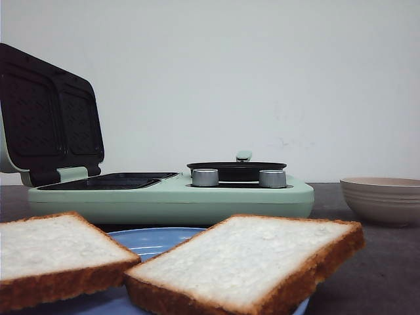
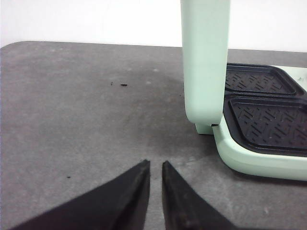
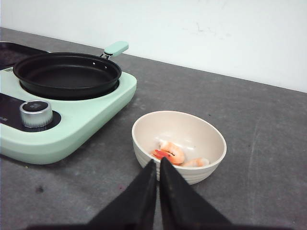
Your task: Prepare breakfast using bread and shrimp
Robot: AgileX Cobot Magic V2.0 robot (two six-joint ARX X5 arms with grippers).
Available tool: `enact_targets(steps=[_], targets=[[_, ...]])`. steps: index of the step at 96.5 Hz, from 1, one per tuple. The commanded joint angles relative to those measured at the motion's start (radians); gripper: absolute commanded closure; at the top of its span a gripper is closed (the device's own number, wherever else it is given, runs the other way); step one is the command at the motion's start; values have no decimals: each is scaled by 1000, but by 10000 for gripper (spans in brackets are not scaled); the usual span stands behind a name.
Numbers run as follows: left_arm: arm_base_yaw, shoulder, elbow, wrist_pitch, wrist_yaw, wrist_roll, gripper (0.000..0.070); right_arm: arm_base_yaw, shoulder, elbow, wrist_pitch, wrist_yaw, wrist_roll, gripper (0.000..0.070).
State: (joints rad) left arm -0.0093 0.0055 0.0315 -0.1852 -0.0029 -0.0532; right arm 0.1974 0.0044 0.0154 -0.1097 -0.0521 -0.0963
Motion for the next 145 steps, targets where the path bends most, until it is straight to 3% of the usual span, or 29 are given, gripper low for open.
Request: enact_targets(steps=[1,32,46,67,75,81,88,101,111,124,145], targets=[[0,-1,-18,0,2,-60,672,3,-1,-3,12,-1,11,700],[0,-1,-17,9,4,-73,672,3,-1,-3,8,0,13,700],[0,-1,-17,51,3,-111,674,3,-1,-3,3,0,79,700],[0,-1,-16,53,3,-274,689,3,-1,-2,2,0,221,700],[0,-1,-8,56,8,-373,689,3,-1,6,4,0,293,700],[-2,0,8,53,38,-438,688,3,-1,23,-1,-5,334,700],[-6,4,43,41,88,-441,685,3,0,60,-26,-5,365,700],[-24,67,172,-66,133,-506,684,2,45,206,-184,33,441,700],[-40,183,301,-143,154,-485,684,1,166,351,-320,32,440,700],[-64,384,469,-202,265,-414,686,1,379,520,-451,26,406,700],[-86,578,603,-328,426,-412,684,2,578,669,-487,26,335,700]])
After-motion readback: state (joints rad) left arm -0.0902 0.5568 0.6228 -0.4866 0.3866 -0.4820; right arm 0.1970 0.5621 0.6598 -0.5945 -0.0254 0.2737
